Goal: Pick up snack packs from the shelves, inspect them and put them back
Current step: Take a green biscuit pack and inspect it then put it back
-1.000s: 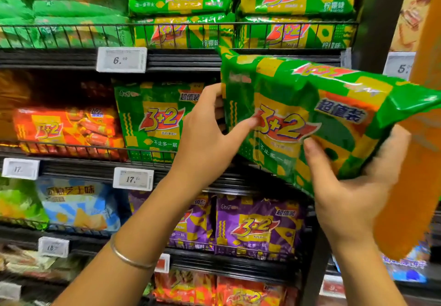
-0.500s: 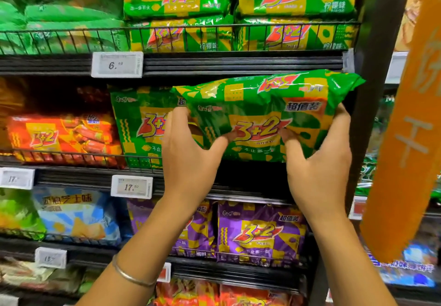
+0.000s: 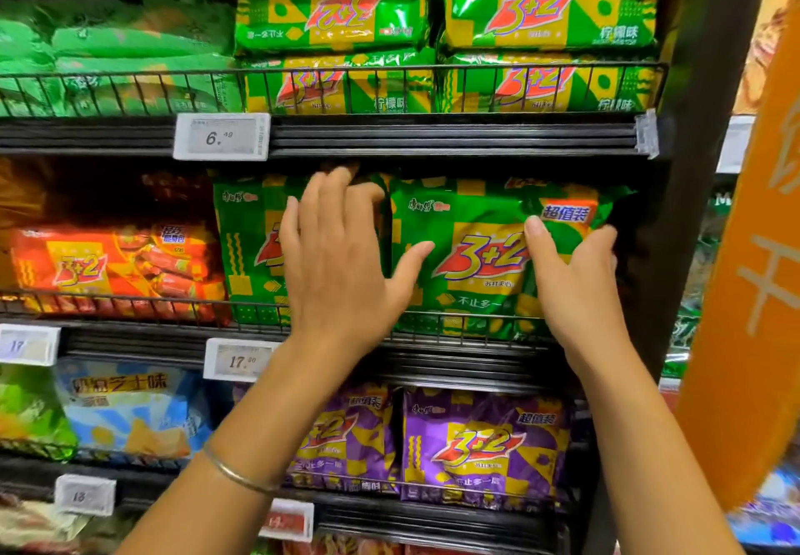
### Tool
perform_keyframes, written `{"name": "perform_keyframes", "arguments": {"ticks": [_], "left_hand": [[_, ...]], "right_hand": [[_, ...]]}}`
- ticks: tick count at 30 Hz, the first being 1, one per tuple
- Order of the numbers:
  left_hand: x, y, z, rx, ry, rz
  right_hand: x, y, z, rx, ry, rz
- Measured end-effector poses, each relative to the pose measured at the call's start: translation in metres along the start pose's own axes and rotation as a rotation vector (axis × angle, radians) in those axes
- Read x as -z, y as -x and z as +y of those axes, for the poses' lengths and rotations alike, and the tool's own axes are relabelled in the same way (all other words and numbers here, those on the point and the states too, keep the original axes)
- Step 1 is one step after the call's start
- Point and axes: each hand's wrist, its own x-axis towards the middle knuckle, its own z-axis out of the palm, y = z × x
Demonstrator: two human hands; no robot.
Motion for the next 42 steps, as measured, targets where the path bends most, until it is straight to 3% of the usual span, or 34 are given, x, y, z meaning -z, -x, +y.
{"name": "perform_keyframes", "arguments": {"ticks": [7, 12, 20, 30, 42], "left_hand": [[0.004, -0.022, -0.016, -0.122, -0.277, -0.070], [0.005, -0.023, -0.023, -0.123, -0.323, -0.035], [0.001, -0.018, -0.019, -0.076, -0.274, -0.009], [-0.004, -0.008, -0.015, -0.037, -0.171, -0.052], [0.014, 0.031, -0.011, 0.019, 0.175, -0.182]], "right_hand": [[-0.002, -0.009, -0.003, -0.075, 0.019, 0.020], [-0.002, -0.010, -0.006, -0.096, 0.004, 0.026], [-0.001, -0.010, -0.010, -0.092, 0.099, -0.010], [0.009, 0.011, -0.008, -0.098, -0.070, 0.018], [0.024, 0.072, -0.008, -0.042, -0.053, 0.096]]}}
